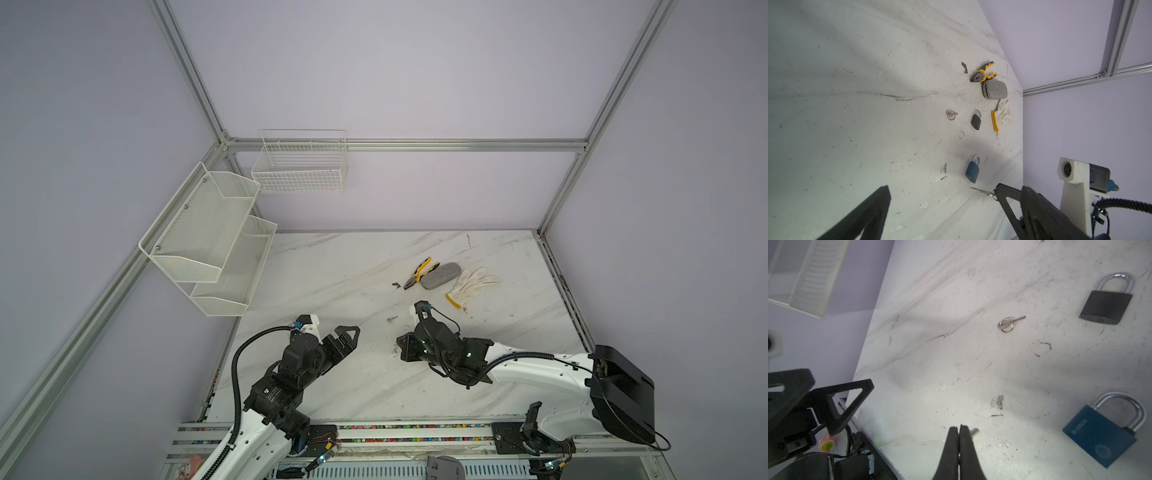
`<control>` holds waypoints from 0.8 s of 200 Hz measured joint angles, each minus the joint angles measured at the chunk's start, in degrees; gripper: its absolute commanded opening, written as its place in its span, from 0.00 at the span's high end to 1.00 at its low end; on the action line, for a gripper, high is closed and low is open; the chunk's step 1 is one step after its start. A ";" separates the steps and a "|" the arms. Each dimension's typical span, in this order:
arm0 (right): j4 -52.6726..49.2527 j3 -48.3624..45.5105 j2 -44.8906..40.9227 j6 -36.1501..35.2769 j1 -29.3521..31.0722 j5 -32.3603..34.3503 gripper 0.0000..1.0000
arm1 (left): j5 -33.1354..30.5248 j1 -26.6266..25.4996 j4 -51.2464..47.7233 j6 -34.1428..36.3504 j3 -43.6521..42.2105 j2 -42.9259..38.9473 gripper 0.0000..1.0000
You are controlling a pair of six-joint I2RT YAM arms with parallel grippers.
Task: Unlock with the key
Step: 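Lift the key and carry it toward the left gripper while the left arm approaches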
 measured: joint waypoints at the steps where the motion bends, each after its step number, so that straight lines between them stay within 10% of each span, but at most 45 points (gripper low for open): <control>1: 0.09 -0.04 -0.04 0.00 -0.04 -0.02 1.00 | 0.02 -0.11 0.28 -0.02 0.00 0.15 0.04; 160: 13.42 -1.86 -3.54 2.51 -4.68 -4.28 1.00 | -5.92 -14.84 34.34 -13.94 0.02 23.43 0.07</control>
